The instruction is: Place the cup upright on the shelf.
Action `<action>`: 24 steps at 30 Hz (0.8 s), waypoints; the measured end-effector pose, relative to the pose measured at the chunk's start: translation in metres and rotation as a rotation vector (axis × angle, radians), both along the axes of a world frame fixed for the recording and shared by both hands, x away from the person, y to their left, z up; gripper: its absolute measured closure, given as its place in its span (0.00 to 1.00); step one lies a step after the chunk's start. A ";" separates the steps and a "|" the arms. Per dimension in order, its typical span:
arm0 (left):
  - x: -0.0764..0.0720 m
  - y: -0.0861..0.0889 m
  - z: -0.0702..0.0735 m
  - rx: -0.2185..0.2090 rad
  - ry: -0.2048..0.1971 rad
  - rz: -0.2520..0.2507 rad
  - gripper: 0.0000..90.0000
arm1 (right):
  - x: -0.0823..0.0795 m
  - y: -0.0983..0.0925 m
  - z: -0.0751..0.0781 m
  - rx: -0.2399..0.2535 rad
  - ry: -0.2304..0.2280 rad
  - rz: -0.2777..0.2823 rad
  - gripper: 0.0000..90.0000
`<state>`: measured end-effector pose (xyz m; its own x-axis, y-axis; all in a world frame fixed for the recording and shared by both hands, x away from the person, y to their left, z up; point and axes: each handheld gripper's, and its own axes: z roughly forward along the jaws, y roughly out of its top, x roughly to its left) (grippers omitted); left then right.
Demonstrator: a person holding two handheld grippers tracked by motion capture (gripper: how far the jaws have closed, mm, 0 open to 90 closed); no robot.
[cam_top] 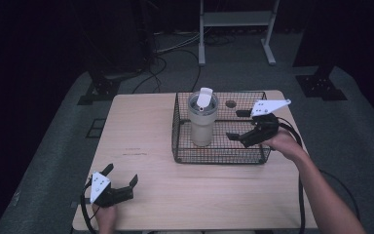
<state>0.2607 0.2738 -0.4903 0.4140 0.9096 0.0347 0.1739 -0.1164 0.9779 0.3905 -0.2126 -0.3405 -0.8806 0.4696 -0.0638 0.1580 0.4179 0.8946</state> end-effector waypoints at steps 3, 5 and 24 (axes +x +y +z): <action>0.000 0.000 0.000 0.001 0.000 0.001 0.00 | -0.006 -0.004 0.003 -0.004 0.001 0.001 0.10; 0.000 0.000 0.000 0.001 -0.001 0.000 0.00 | -0.009 -0.006 0.005 -0.002 -0.002 0.000 0.10; 0.000 0.000 0.000 0.009 0.002 0.001 0.00 | -0.042 -0.022 -0.004 0.023 -0.004 0.020 0.10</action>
<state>0.2603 0.2735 -0.4902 0.4132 0.9097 0.0418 0.1760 -0.1248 0.9764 0.3485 -0.2345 -0.3445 -0.8897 0.4530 -0.0565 0.1462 0.4000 0.9048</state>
